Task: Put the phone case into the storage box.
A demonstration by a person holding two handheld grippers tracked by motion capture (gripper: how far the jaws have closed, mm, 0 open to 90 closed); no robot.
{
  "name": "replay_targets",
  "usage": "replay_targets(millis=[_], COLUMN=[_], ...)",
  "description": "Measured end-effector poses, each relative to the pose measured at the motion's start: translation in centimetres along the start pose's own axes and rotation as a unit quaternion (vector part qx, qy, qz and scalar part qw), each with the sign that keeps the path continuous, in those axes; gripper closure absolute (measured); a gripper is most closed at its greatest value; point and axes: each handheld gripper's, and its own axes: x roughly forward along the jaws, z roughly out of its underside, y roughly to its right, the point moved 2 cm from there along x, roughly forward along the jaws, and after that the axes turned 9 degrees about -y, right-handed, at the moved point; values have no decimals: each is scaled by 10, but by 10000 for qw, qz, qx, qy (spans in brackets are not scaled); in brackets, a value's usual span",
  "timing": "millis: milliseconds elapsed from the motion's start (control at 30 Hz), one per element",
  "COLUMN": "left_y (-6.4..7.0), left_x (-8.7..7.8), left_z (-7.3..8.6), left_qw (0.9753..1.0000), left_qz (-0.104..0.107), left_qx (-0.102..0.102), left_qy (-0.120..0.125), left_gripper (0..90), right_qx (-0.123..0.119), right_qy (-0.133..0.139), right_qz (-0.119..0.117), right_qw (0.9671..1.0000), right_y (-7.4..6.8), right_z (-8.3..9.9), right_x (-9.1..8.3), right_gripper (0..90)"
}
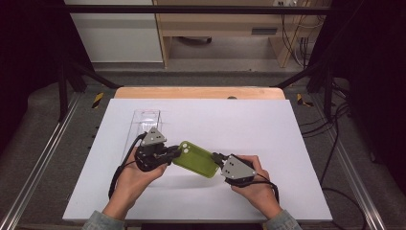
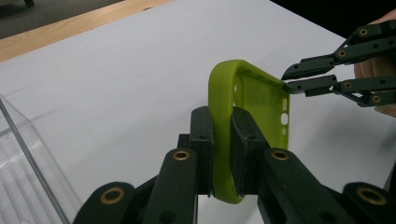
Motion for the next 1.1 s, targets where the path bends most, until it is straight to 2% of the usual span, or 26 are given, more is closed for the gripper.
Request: replay_targets(millis=[200,367,500,633,733,867,1100], left_y=[0,-1,-2,-3,-5,-9,-19], left_x=[1,0,-1,-2,-4,-9,-20], left_z=[1,0,0,-1,-3,-7,-13], left_qw=[10000,10000,9999,9998,9995,9987,9973], left_qz=[-10,-27,-82,-143,-265,-424,-631], left_qx=[-9,-6,36,56,136,270,326], left_qy=[3,42,49,83,107,92,167], left_gripper=[800,800,800,800,799,799,799], right_qx=[96,237,398,690,953,1341,1849], right_qy=[80,66,53,35,49,75,92], right_qz=[45,98,173,205,191,201,273], right_qw=[9999,9996,9990,9974,9953,9907,9823], right_y=[1,3,5,9,14,21,31], right_z=[0,0,2,6,10,17,29], right_x=[0,1,2,1,0,-1,-5], right_gripper=[733,588,474,378,321,256,196])
